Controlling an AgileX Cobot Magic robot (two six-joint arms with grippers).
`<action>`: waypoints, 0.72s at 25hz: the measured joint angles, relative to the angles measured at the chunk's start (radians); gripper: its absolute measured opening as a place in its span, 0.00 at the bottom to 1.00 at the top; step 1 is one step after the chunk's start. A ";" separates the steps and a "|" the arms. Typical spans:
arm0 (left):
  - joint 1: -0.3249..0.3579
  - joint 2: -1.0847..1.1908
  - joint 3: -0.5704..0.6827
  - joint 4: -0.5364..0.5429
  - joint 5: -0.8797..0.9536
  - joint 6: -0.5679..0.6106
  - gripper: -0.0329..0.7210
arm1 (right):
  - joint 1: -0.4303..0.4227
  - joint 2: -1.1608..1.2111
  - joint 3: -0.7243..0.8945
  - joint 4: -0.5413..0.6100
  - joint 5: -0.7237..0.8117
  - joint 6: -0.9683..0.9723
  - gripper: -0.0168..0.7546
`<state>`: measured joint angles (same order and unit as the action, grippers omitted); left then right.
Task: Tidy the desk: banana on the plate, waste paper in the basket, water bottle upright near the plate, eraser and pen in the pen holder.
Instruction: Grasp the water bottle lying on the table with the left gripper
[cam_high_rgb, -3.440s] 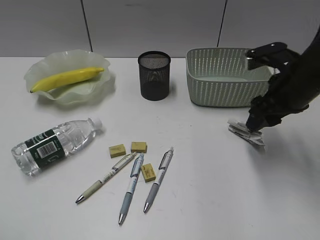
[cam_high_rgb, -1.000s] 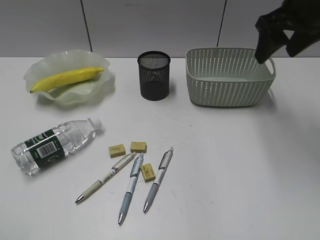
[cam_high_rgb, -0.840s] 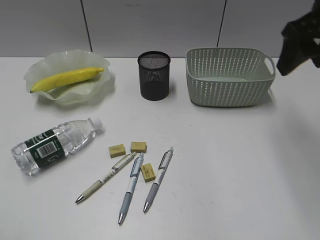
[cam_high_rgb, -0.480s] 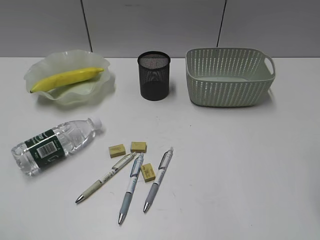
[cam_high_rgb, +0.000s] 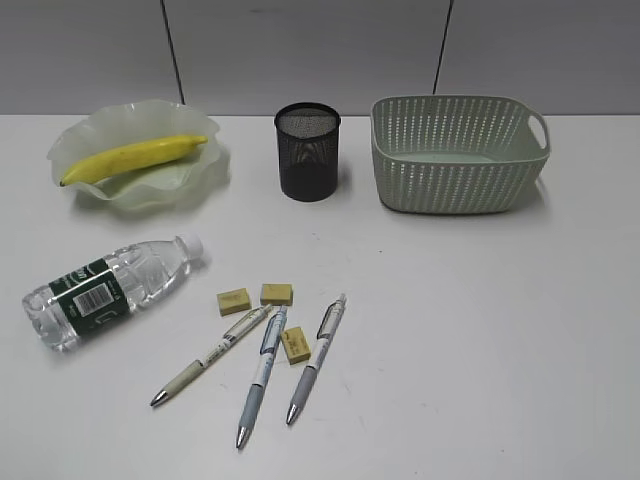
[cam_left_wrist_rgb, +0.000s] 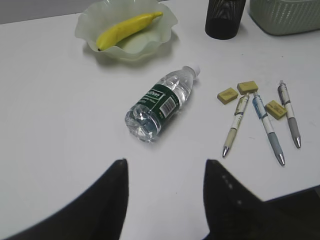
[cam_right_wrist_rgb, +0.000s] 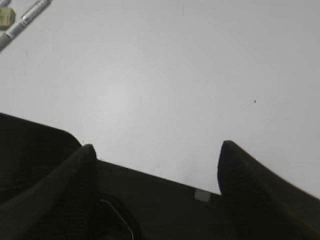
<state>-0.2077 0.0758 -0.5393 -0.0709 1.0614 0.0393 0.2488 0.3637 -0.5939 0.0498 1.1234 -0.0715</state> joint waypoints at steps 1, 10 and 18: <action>0.000 0.000 0.000 0.000 0.000 0.003 0.53 | 0.000 -0.047 0.015 0.000 -0.005 0.000 0.78; 0.000 0.254 -0.061 0.001 -0.196 0.101 0.53 | 0.000 -0.369 0.083 0.015 -0.076 0.000 0.78; -0.008 0.878 -0.239 -0.037 -0.350 0.255 0.53 | 0.000 -0.371 0.083 0.016 -0.079 0.002 0.78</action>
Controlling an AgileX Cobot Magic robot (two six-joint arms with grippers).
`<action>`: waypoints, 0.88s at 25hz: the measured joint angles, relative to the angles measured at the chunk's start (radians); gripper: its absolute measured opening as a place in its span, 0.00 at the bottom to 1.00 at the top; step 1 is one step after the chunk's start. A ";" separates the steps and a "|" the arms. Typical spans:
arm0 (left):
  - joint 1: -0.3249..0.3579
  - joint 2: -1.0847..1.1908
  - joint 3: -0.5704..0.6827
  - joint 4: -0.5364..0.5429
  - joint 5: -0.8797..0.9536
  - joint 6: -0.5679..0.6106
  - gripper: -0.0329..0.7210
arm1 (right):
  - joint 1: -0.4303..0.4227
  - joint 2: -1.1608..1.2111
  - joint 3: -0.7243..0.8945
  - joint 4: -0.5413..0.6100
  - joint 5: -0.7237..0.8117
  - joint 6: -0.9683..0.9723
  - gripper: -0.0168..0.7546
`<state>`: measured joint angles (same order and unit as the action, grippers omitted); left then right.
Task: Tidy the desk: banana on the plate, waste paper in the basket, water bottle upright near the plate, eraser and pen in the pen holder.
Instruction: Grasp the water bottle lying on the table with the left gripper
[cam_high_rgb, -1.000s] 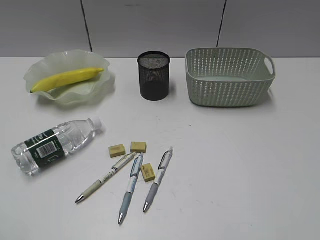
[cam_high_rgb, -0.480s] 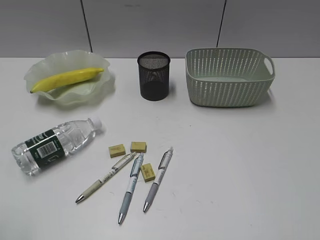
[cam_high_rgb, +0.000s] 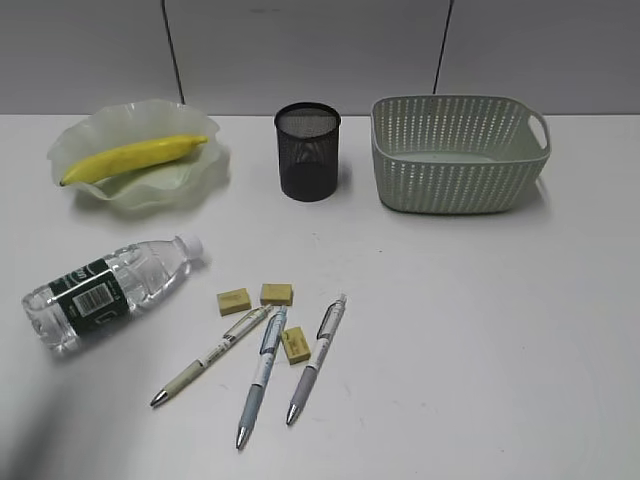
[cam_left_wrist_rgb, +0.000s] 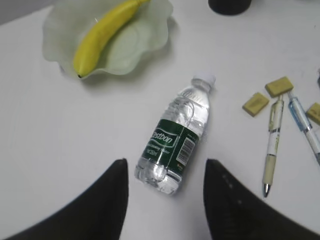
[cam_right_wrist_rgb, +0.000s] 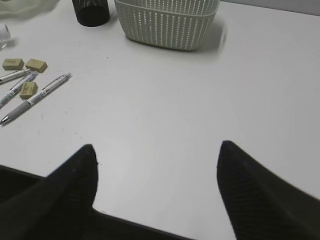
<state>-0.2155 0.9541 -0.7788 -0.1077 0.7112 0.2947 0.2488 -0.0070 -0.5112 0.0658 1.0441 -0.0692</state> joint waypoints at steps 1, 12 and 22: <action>-0.004 0.086 -0.036 0.000 0.018 0.007 0.55 | 0.000 0.000 0.000 0.000 0.000 0.001 0.78; -0.124 0.801 -0.513 0.062 0.240 0.061 0.77 | 0.000 0.000 0.000 0.000 -0.001 0.001 0.78; -0.166 1.010 -0.549 0.132 0.198 0.079 0.78 | 0.000 0.000 0.000 0.000 -0.002 0.001 0.78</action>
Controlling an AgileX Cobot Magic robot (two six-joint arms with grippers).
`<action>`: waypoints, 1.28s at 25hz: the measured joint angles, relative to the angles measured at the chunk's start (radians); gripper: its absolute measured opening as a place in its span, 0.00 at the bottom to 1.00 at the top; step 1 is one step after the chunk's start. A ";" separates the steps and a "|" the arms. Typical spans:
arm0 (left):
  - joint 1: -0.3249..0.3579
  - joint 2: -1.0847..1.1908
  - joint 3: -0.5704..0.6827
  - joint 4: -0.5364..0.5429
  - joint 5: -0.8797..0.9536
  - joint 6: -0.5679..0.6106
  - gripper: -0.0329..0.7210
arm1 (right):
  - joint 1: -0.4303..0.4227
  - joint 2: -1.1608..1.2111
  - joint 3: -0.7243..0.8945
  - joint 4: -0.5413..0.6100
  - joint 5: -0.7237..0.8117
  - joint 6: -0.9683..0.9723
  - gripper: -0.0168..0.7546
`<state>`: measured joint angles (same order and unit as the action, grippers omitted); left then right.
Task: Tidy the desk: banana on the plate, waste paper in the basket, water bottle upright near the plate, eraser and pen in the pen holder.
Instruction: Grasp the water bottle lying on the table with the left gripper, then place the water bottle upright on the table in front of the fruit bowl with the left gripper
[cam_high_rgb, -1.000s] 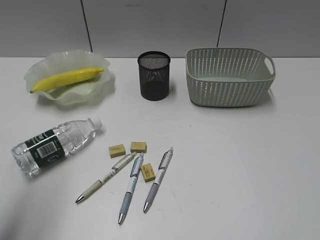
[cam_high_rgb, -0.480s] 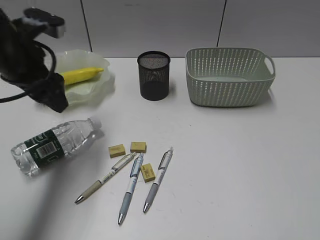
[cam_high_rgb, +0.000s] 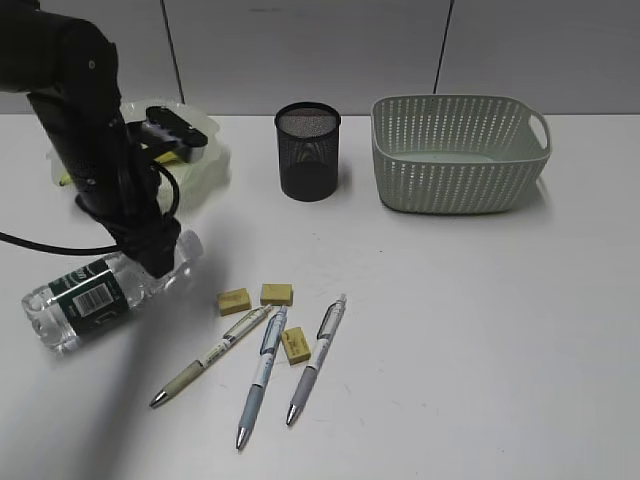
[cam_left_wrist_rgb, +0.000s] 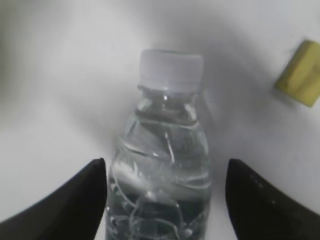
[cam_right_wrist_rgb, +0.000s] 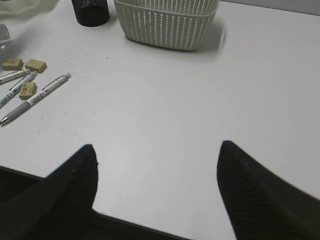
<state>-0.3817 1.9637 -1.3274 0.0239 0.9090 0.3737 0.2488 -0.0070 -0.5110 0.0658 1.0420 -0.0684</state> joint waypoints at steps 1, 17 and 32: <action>0.000 0.000 -0.001 0.000 -0.021 0.000 0.78 | 0.000 0.000 0.000 0.000 0.000 0.000 0.78; 0.000 0.118 -0.006 0.016 -0.068 0.000 0.81 | 0.000 0.000 0.000 0.000 0.000 0.000 0.78; 0.000 -0.029 0.003 -0.111 -0.006 -0.019 0.69 | 0.000 0.000 0.000 0.000 -0.001 0.000 0.78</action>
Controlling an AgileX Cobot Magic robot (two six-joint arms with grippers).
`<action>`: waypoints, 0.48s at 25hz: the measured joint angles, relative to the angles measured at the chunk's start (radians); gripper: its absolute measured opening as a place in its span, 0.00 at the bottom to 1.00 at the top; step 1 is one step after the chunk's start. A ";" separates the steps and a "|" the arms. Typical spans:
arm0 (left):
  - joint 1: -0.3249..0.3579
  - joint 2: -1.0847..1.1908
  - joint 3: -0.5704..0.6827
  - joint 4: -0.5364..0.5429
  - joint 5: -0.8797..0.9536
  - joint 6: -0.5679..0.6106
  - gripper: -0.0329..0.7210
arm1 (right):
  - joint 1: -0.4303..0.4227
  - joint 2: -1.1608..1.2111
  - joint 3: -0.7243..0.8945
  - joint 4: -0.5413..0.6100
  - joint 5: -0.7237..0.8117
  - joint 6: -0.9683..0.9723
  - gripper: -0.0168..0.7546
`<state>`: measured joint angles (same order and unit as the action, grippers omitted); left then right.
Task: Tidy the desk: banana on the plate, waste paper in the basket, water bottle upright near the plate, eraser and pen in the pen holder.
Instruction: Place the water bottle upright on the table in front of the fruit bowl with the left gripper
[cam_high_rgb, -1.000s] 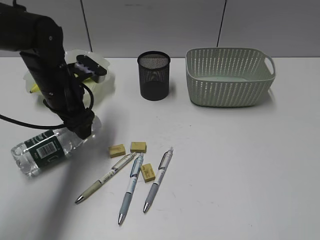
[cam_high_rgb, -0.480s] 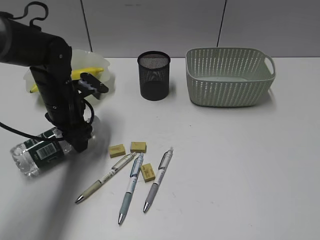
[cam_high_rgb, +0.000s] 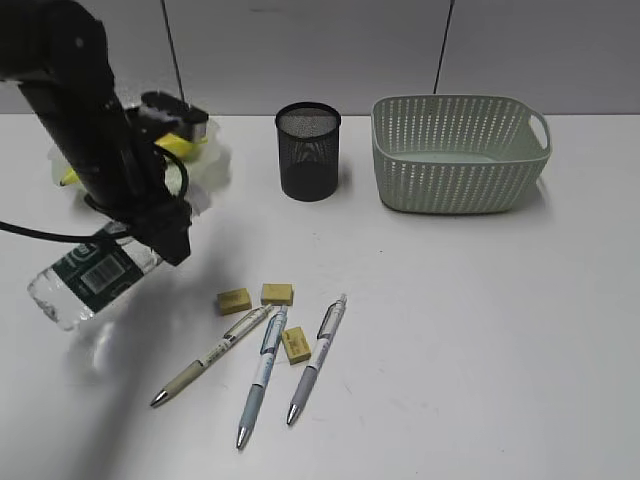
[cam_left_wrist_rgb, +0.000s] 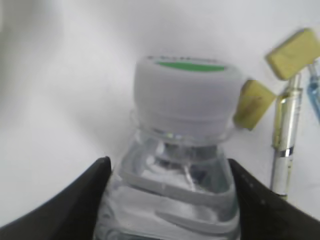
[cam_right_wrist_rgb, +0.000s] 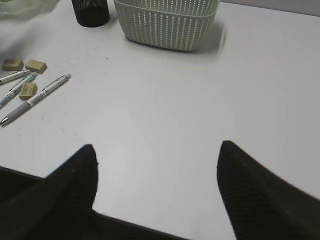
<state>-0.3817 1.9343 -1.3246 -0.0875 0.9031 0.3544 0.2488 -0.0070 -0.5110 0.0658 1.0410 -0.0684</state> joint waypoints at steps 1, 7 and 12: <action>0.000 -0.037 0.008 -0.011 -0.012 0.000 0.69 | 0.000 0.000 0.000 0.000 0.000 0.000 0.78; 0.017 -0.297 0.214 -0.074 -0.223 -0.001 0.69 | 0.000 0.000 0.000 0.000 0.000 0.000 0.78; 0.043 -0.526 0.526 -0.187 -0.643 -0.001 0.69 | 0.000 0.000 0.000 0.000 0.000 0.000 0.78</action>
<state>-0.3388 1.4082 -0.7981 -0.2742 0.2600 0.3537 0.2488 -0.0070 -0.5110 0.0658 1.0410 -0.0684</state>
